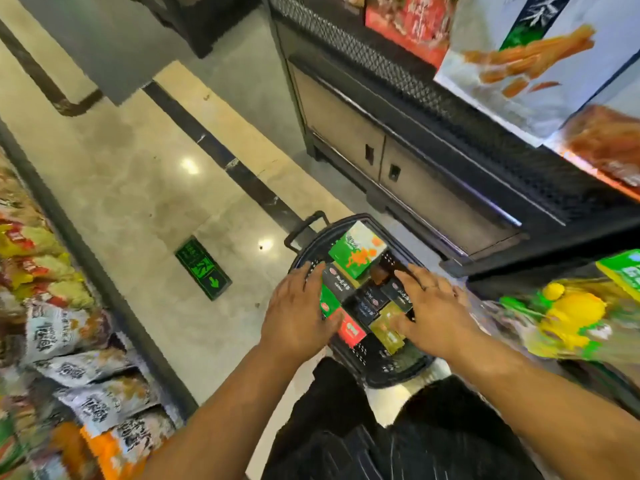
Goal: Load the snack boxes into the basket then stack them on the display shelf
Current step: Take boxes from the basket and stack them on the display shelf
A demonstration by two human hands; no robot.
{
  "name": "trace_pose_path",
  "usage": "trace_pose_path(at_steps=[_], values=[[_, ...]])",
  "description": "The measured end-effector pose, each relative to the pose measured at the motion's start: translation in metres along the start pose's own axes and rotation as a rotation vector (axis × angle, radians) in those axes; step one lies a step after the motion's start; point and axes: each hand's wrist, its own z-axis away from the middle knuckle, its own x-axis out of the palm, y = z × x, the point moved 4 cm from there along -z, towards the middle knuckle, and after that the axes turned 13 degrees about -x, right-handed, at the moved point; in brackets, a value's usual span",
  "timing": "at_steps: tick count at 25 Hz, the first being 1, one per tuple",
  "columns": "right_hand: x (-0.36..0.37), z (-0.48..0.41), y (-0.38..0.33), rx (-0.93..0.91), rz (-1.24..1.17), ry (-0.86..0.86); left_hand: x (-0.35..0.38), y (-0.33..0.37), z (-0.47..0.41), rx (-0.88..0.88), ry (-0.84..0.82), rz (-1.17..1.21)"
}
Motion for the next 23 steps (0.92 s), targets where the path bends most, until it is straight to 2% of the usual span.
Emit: trace_pose_path(at_steps=[4, 10, 13, 17, 23], values=[[0.019, -0.045, -0.003, 0.185, -0.153, 0.086, 0.012, -0.012, -0.089, 0.107, -0.096, -0.023], [0.099, -0.092, 0.033, 0.343, -0.317, 0.068, 0.114, -0.004, -0.217, 0.029, -0.341, 0.162], [0.144, -0.118, 0.056, 0.374, -0.382, 0.066, 0.179, -0.005, -0.279, -0.046, -0.399, 0.191], [0.199, -0.150, 0.081, 0.368, -0.423, 0.065, 0.250, -0.017, -0.340, -0.095, -0.375, 0.248], [0.256, -0.187, 0.113, 0.351, -0.470, 0.003, 0.299, -0.025, -0.381, -0.115, -0.571, 0.363]])
